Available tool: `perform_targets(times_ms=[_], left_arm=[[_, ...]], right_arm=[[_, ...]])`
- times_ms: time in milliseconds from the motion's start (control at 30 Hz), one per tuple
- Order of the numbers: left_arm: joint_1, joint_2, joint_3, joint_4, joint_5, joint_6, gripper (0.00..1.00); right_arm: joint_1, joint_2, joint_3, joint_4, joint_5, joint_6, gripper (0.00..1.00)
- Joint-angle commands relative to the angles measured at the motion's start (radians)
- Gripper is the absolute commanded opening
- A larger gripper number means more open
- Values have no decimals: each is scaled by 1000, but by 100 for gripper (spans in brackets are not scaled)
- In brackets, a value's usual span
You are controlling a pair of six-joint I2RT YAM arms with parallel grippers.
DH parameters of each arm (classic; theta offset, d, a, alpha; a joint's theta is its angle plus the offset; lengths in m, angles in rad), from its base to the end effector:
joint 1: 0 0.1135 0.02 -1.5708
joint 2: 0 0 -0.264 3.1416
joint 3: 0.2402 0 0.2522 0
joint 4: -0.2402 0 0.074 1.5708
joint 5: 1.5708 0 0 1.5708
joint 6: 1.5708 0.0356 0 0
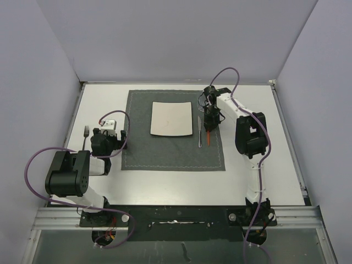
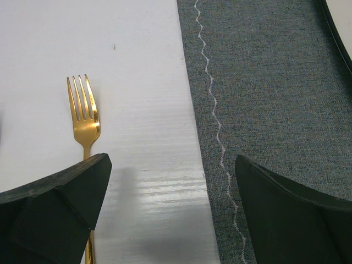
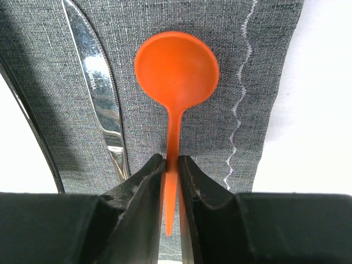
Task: Set the dinner table for one person
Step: Place the spoon on the napkin.
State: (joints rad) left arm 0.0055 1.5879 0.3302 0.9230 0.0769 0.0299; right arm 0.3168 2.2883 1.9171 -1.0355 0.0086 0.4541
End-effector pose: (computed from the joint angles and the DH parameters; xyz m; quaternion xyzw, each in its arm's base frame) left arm 0.2605 -0.0013 0.1269 0.0322 0.8141 -0.0211 0.5795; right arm 0.4387 0.1435 0.1713 0.0687 0.9943 0.0268 0.0776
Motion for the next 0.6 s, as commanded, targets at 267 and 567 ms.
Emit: perform_targets(times_ms=[267, 567], left_arm=[[2, 17, 26, 40, -3, -10, 98], [2, 17, 26, 40, -4, -10, 98]], right_arm=[[10, 10, 54, -18, 21, -5, 25], [13, 20, 53, -20, 25, -5, 26]])
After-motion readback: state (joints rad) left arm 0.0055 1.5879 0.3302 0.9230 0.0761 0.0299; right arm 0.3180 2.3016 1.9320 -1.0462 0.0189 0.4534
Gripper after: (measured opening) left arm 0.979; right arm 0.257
